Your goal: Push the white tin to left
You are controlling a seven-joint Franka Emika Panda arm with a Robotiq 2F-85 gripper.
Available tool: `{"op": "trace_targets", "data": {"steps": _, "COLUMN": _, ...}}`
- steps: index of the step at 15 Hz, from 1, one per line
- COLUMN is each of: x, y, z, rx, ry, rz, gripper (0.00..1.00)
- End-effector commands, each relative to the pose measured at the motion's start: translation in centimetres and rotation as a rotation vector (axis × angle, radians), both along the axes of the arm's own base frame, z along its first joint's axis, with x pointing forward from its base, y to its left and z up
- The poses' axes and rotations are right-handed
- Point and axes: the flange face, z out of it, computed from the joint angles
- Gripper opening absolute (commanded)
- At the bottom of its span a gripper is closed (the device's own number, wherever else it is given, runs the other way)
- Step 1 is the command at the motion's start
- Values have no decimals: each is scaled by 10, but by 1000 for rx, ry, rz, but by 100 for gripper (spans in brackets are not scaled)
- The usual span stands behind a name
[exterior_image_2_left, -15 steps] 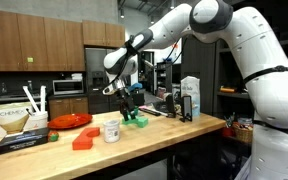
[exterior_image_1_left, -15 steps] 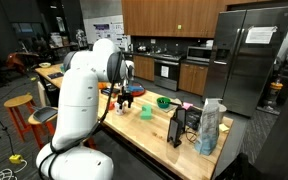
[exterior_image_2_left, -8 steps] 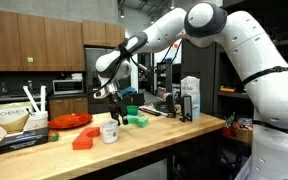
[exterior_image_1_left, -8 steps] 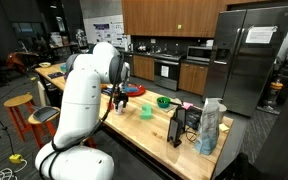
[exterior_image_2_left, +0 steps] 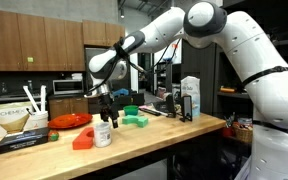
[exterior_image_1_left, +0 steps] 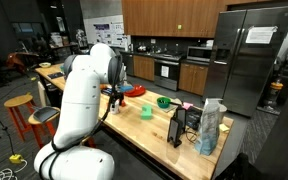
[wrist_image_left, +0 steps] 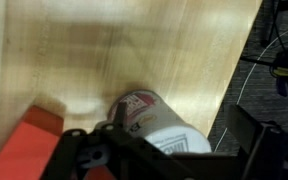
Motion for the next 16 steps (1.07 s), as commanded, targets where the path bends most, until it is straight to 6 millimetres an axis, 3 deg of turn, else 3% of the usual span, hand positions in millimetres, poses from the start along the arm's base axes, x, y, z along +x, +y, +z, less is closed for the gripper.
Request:
{"op": "trace_targets", "data": {"steps": 1, "x": 17, "y": -1, "z": 4, "rx": -26, "ry": -142, "rz": 24, "gripper": 100}}
{"op": "trace_targets", "data": {"steps": 8, "x": 46, "y": -50, "z": 17, "rx": -149, "ry": -486, "rz": -30, "gripper": 100}}
{"op": "trace_targets", "data": {"steps": 12, "x": 33, "y": -74, "z": 30, "rx": -232, "ry": -430, "rz": -42, "gripper": 100}}
{"op": "trace_targets", "data": {"steps": 16, "x": 8, "y": -81, "z": 73, "rx": -191, "ry": -333, "rz": -32, "gripper": 100}}
